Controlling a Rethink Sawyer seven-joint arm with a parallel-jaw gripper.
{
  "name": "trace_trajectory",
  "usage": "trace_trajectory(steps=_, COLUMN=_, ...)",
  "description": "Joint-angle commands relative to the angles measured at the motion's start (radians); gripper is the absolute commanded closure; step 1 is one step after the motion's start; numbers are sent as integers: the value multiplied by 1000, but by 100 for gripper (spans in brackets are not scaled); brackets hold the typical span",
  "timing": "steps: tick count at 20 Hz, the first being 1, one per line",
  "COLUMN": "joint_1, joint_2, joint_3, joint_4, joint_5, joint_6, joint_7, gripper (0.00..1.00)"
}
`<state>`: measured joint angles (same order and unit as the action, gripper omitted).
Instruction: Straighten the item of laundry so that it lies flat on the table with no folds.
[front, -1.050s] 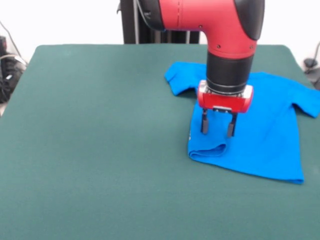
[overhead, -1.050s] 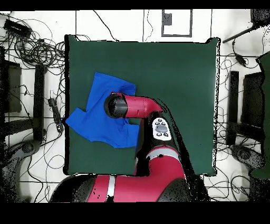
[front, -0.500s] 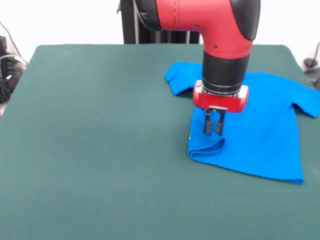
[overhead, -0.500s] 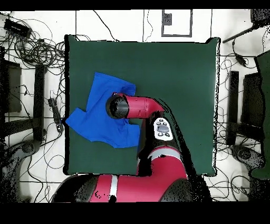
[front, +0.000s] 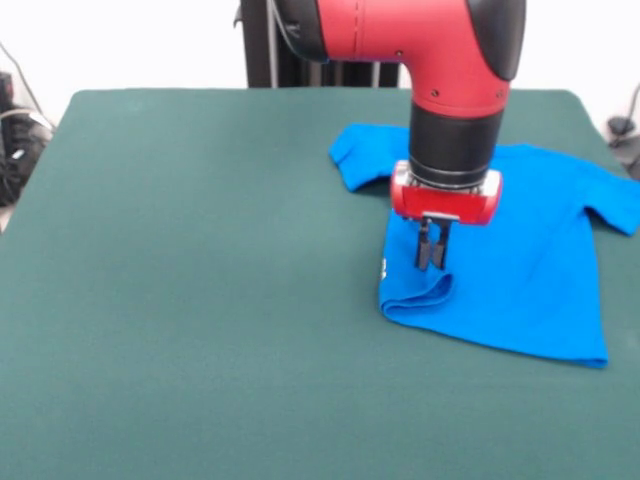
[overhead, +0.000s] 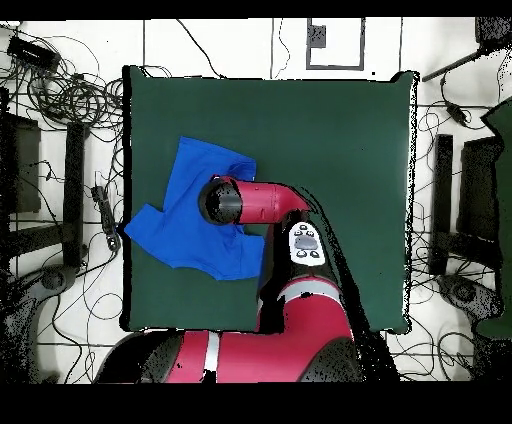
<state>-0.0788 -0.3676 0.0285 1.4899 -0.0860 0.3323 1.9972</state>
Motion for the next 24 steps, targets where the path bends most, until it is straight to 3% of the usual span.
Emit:
trace_trajectory(steps=1, joint_1=30, joint_2=-26, joint_3=73, joint_4=-6, joint_5=-22, joint_6=136, joint_7=7, gripper=100)
trace_trajectory(steps=9, joint_1=-31, joint_2=-183, joint_3=86, joint_4=50, joint_5=-40, joint_6=278, joint_7=-90, gripper=100)
trace_trajectory(steps=24, joint_1=-254, joint_2=-223, joint_3=194, joint_4=-37, joint_5=-151, joint_6=424, joint_7=-330, gripper=100)
